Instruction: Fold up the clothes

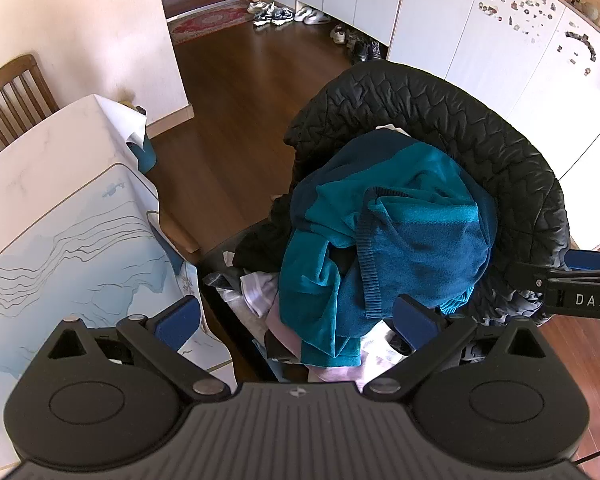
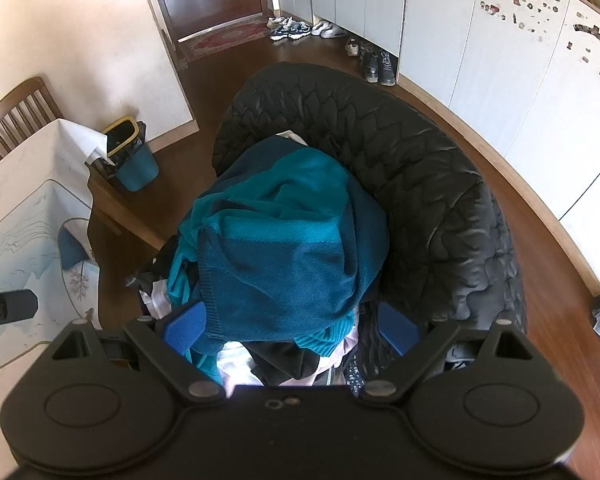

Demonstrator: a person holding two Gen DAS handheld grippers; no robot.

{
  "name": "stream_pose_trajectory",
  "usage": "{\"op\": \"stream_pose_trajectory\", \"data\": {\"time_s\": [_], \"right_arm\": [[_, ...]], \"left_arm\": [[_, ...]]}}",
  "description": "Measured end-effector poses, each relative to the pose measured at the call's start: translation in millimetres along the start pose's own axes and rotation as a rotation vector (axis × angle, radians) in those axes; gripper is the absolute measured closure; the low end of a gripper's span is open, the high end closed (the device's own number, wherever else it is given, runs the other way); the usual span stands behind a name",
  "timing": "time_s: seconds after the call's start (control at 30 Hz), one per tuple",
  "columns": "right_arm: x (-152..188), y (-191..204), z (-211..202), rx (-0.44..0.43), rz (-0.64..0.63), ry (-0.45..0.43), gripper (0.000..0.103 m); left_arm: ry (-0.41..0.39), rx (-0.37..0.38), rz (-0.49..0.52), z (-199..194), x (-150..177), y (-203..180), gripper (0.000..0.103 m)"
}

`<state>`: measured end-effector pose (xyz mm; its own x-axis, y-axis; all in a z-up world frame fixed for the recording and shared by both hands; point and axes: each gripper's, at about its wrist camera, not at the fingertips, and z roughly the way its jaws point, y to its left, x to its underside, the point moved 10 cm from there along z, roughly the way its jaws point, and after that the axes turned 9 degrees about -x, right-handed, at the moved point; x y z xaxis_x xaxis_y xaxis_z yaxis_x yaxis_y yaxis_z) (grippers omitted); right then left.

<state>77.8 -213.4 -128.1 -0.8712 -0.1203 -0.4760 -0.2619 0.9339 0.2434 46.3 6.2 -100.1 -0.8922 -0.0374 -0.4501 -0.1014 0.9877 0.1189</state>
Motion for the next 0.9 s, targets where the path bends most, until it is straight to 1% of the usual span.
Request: {"op": "stream_pose_trajectory", "data": {"time_s": [0.4, 0.47, 0.57, 0.67, 0.8, 0.9], "right_arm": [[-2.0, -1.4, 5.9, 0.004, -0.001, 0.004, 0.000], [-2.9, -2.5, 7.6, -0.013, 0.011, -0.001, 0.000], [-0.9, -5.5, 12.2, -0.045, 0.045, 0.019, 0.000], [-4.9, -7.3, 18.3, -0.054, 0.003, 0.009, 0.000], [-18.0, -13.4, 37.2, -0.020, -0.099, -0.053, 0.000], [-26.1, -20.1, 60.1, -0.009, -0.120, -0.025, 0.000]], "left_arm": [[0.014, 0.006, -0.008, 10.9, -1.3, 1.3, 0.000], [0.016, 0.004, -0.007, 14.3, -1.4, 1.8, 0.000], [0.016, -0.002, -0.003, 22.1, -1.8, 2.7, 0.000], [0.019, -0.002, 0.003, 33.5, -3.8, 2.3, 0.000], [-0.029, -0.027, -0.005, 49.5, -13.4, 2.7, 0.000], [-0.048, -0.036, 0.009, 60.0, -21.7, 0.0, 0.000]]}}
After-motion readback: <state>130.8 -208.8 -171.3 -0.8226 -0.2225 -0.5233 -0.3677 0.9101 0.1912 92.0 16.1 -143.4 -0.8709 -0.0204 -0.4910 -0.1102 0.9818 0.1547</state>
